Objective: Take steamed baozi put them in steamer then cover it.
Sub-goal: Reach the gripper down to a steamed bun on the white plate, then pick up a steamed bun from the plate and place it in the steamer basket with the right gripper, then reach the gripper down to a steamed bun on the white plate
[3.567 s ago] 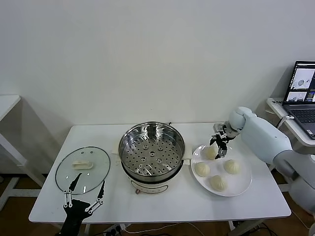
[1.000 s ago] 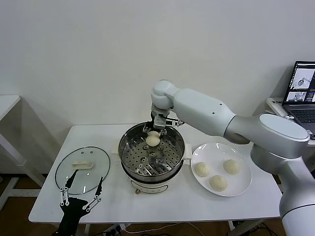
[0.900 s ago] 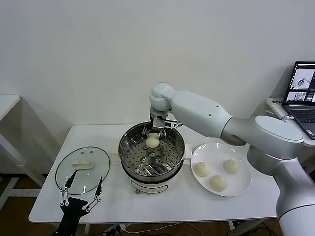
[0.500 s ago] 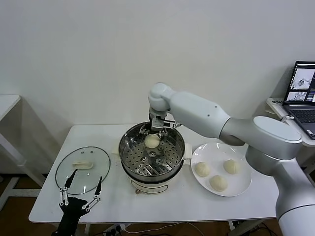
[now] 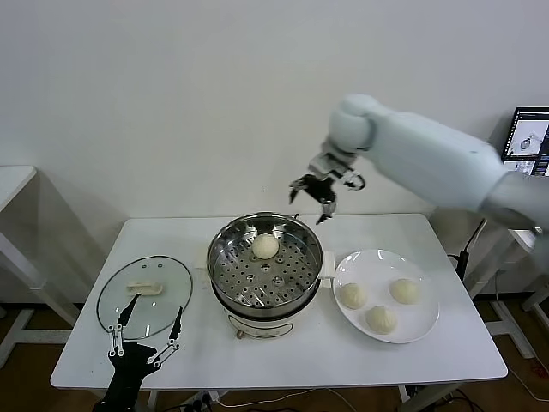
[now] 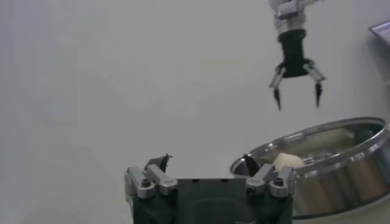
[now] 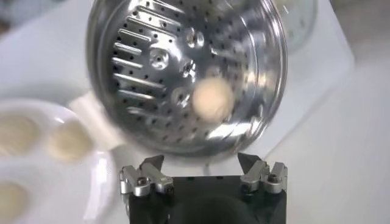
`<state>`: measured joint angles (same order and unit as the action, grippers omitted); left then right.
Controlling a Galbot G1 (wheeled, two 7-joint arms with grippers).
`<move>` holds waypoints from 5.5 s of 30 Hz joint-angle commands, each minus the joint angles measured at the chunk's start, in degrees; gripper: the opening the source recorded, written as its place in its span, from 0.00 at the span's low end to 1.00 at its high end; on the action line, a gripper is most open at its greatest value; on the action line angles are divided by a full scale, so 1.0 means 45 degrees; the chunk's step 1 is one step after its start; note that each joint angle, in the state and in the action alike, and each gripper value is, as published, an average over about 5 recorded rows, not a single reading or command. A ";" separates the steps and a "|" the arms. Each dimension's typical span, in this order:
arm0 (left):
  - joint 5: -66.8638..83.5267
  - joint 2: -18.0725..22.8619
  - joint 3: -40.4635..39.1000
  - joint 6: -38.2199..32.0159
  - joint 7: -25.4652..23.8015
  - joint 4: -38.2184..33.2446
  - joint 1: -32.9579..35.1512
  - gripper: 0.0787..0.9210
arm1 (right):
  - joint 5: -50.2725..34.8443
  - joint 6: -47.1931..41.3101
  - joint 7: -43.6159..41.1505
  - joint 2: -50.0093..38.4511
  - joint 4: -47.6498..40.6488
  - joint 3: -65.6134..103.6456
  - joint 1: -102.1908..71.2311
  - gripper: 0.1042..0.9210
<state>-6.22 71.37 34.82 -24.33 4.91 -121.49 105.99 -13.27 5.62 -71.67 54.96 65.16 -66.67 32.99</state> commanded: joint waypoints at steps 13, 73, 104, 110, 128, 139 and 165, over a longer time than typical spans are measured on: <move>-0.0061 0.0058 -0.0026 0.0085 0.0070 0.0017 0.0012 0.88 | -0.2517 -0.3832 0.2607 -0.3343 0.2077 -0.2808 -0.2416 0.88; 0.0057 0.0012 -0.0011 -0.0018 0.0126 -0.0126 -0.0019 0.88 | -0.1972 -0.2828 0.0009 -0.0944 0.0525 -0.2160 0.2194 0.63; 0.0305 -0.0084 -0.0355 -0.0014 0.0183 0.0029 -0.0454 0.88 | -0.6215 -0.5183 0.3839 0.6839 0.0424 -0.5326 0.1809 0.64; 0.0312 -0.0085 -0.0317 -0.0020 0.0186 0.0108 -0.0488 0.88 | -0.6130 -0.5251 0.4094 0.7315 -0.0032 -0.5328 0.1337 0.63; 0.0309 -0.0018 -0.0200 -0.0145 0.0199 0.0186 -0.0482 0.88 | -0.5859 -0.5319 0.4228 0.7537 -0.0262 -0.5402 0.0828 0.69; 0.0308 0.0004 -0.0167 -0.0118 0.0196 0.0213 -0.0499 0.88 | -0.5302 -0.5119 0.3526 0.5446 0.1097 -0.4481 0.1742 0.88; 0.0274 -0.0072 -0.0105 0.0004 0.0205 0.0141 -0.0471 0.88 | 0.0356 -0.2297 0.0652 -0.5072 0.3497 -0.3077 -0.1712 0.88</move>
<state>-4.91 71.03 34.12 -24.25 5.80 -120.91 103.68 -19.74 -6.82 -69.35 44.30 79.70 -82.60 37.68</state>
